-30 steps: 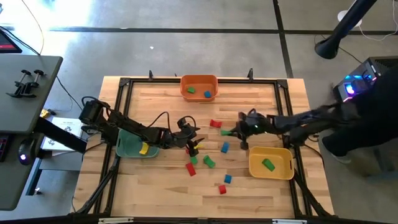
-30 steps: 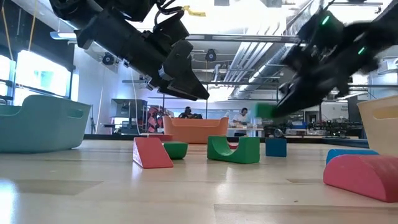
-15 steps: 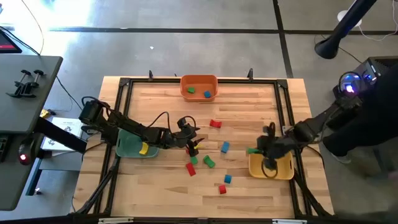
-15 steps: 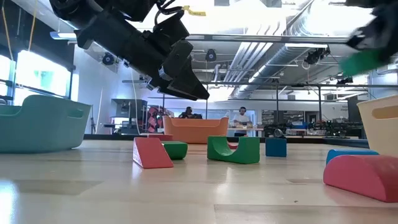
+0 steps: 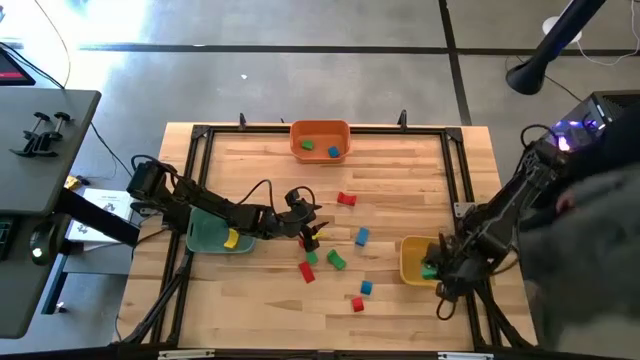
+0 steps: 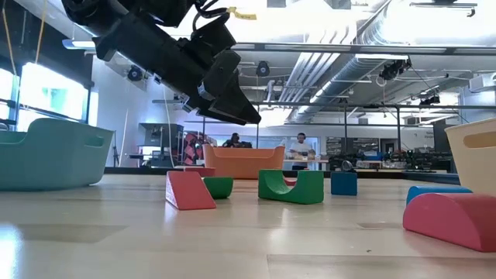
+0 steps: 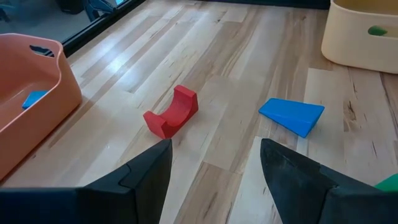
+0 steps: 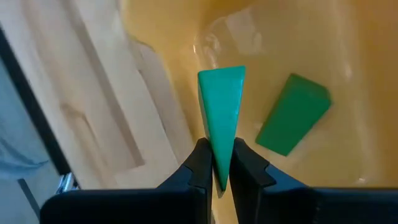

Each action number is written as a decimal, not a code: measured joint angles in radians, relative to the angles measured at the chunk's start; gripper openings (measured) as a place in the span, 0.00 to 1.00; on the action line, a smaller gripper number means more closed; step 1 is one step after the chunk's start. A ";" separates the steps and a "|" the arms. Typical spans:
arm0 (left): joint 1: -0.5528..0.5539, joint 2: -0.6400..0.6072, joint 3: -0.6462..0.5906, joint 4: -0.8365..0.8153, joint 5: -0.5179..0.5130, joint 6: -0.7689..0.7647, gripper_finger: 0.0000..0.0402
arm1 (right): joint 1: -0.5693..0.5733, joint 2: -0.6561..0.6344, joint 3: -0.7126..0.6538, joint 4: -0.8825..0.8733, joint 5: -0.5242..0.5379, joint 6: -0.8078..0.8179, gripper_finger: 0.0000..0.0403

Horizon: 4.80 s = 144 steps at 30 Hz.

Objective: Sort blocks by size
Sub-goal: Put the green triangle block into the yellow bin, then put the red arch block into the green bin

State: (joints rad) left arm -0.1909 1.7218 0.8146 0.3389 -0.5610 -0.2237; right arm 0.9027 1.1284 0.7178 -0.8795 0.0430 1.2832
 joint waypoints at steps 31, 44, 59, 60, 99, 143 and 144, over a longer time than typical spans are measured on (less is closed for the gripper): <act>0.001 0.000 0.000 0.024 0.000 0.018 0.57 | -0.045 0.075 0.100 -0.211 0.185 -0.050 0.39; 0.001 0.000 0.000 0.115 0.028 0.044 0.57 | -0.205 0.074 0.127 -0.149 0.817 -0.323 0.44; 0.163 -0.107 0.000 0.055 0.106 0.131 0.57 | -0.872 0.075 -0.242 1.060 0.320 -1.235 0.73; 0.168 -0.137 0.000 0.029 0.104 0.131 0.57 | -0.893 0.075 -0.257 1.113 0.311 -1.243 0.73; 0.249 0.133 -0.061 0.666 0.315 0.173 0.57 | -0.974 0.090 -0.354 1.534 0.235 -1.602 0.70; 0.306 0.384 0.260 0.013 0.280 -0.325 0.45 | -0.914 0.009 -0.353 1.439 0.135 -1.385 0.70; 0.301 0.389 0.261 0.021 0.280 -0.328 0.44 | -0.907 0.009 -0.353 1.440 0.137 -1.380 0.70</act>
State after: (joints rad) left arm 0.1105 2.1106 1.0759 0.3602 -0.2812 -0.5520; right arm -0.0046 1.1370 0.3645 0.5602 0.1797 -0.0967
